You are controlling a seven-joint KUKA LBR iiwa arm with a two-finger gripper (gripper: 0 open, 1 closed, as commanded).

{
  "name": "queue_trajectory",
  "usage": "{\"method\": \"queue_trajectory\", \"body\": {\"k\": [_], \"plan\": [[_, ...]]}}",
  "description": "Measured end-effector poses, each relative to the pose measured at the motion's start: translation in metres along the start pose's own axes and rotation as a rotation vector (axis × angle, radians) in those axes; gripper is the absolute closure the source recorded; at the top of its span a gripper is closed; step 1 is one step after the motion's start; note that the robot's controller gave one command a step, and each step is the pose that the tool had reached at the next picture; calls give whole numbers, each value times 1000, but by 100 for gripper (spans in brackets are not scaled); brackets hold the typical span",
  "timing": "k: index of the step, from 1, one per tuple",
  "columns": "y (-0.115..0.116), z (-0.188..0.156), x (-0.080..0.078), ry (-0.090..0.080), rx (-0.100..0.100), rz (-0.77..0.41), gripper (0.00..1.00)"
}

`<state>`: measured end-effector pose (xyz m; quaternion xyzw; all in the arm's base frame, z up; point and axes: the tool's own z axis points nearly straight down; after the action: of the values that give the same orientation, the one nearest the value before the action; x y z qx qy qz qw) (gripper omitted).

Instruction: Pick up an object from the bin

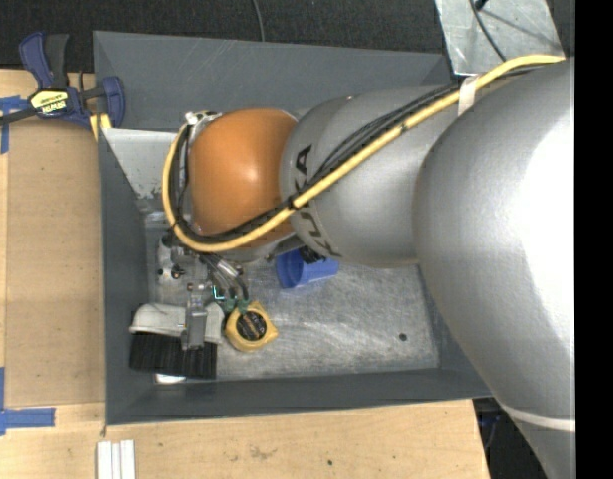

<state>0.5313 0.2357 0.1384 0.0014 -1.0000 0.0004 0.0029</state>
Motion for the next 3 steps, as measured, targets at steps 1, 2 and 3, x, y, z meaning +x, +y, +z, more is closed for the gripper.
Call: {"method": "queue_trajectory", "body": {"k": [1, 2, 3], "plan": [[-1, -4, -2, -7, -2, 2, 0], [-7, 39, 5, -23, 7, -610, 100], [-7, 39, 5, -23, 6, -610, 100]]}}
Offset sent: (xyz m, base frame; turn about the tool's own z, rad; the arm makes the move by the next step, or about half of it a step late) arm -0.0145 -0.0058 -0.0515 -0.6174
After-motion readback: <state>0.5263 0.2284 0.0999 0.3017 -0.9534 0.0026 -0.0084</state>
